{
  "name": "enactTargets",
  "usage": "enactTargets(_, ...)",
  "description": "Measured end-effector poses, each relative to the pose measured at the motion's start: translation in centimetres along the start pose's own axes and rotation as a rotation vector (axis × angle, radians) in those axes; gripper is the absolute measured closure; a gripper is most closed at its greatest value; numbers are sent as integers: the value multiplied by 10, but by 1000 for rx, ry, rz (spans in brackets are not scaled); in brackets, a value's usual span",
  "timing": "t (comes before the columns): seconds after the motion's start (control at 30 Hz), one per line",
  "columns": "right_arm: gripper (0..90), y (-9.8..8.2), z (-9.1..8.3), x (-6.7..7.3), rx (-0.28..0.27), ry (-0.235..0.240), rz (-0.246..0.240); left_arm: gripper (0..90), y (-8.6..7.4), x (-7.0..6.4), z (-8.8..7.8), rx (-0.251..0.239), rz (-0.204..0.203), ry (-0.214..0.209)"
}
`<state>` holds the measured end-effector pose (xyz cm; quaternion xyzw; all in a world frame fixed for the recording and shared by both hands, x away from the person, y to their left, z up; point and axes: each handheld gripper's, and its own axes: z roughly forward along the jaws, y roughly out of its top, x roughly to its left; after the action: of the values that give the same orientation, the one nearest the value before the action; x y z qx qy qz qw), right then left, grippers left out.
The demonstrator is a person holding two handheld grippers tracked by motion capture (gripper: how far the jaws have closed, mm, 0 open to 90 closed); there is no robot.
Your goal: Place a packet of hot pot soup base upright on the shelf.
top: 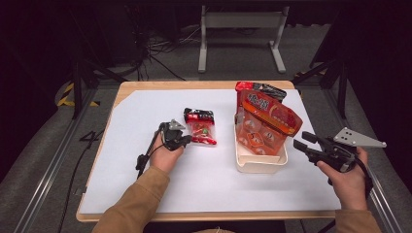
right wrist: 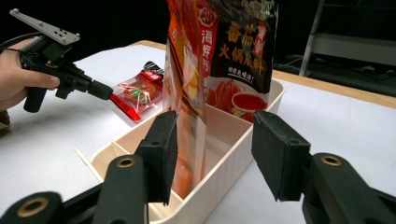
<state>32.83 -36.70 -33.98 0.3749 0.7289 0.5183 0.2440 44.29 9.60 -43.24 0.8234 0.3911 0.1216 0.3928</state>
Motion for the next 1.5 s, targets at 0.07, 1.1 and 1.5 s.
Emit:
enactTargets(0.07,530,3,-3,3,-11,1,-6,900,0,-1,-8,-10,5,-6)
enactTargets(1.1,479,42,22,74,-58,162,-72,900,-23,-42,-100,-98,66,-118)
enactTargets(1.5,434,44,80,94,10,248,-47,900,-36,-55,-115,-142,119,-184)
